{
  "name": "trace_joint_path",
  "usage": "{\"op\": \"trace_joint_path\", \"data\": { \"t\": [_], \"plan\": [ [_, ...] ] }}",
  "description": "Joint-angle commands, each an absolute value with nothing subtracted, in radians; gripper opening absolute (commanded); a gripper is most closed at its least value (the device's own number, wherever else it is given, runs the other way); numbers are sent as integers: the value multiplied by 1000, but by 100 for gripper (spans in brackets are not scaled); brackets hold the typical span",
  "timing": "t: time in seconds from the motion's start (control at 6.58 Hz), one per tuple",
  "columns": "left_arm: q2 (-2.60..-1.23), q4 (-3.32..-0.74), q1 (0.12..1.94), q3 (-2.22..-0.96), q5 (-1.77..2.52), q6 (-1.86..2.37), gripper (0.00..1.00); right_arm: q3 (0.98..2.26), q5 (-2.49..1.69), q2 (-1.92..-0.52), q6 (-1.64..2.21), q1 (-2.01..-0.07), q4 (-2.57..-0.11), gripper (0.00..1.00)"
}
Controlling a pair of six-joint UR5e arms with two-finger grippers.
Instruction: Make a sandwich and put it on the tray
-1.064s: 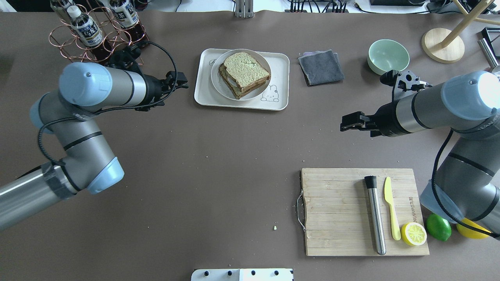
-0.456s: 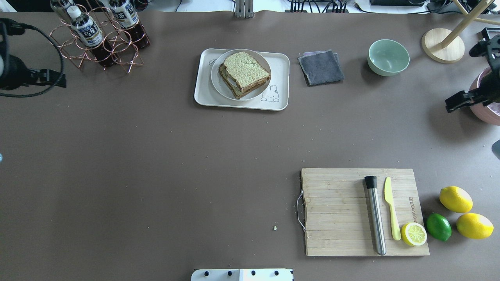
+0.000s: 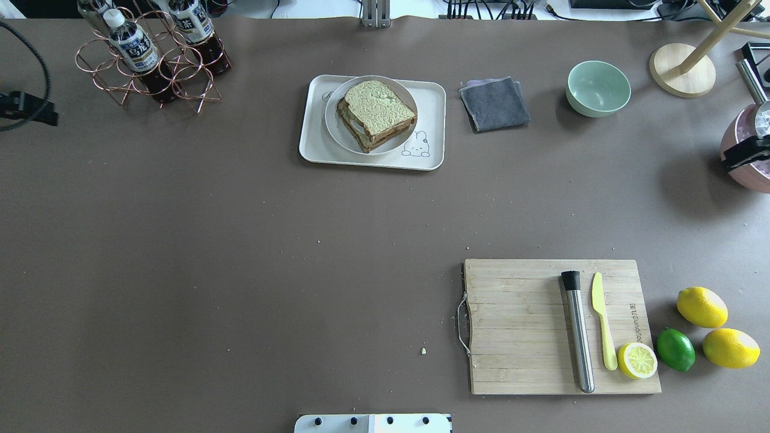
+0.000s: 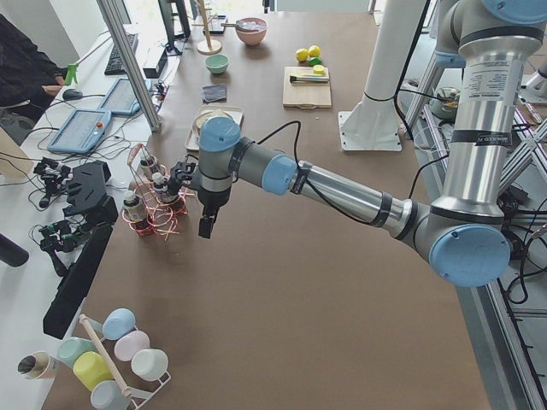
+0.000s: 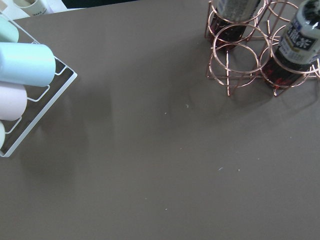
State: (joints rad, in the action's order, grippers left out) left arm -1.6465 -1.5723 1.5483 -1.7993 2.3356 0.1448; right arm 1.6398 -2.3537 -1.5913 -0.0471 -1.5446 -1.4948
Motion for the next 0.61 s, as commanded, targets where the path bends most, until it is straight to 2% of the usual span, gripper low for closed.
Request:
{"op": "trace_joint_path", "data": {
  "t": [0.0, 0.3, 0.46],
  "plan": [
    [-1602, -1583, 1595, -1718, 2430, 92, 97, 1598, -2373, -1604, -75, -1601, -1491, 100],
    [-1545, -1768, 1597, -1619, 2430, 98, 97, 1598, -2381, -1600, -54, -1603, -1489, 100],
    [-1545, -1778, 1597, -1614, 2430, 103, 97, 1598, -2384, -1598, -45, -1603, -1489, 100]
  ]
}}
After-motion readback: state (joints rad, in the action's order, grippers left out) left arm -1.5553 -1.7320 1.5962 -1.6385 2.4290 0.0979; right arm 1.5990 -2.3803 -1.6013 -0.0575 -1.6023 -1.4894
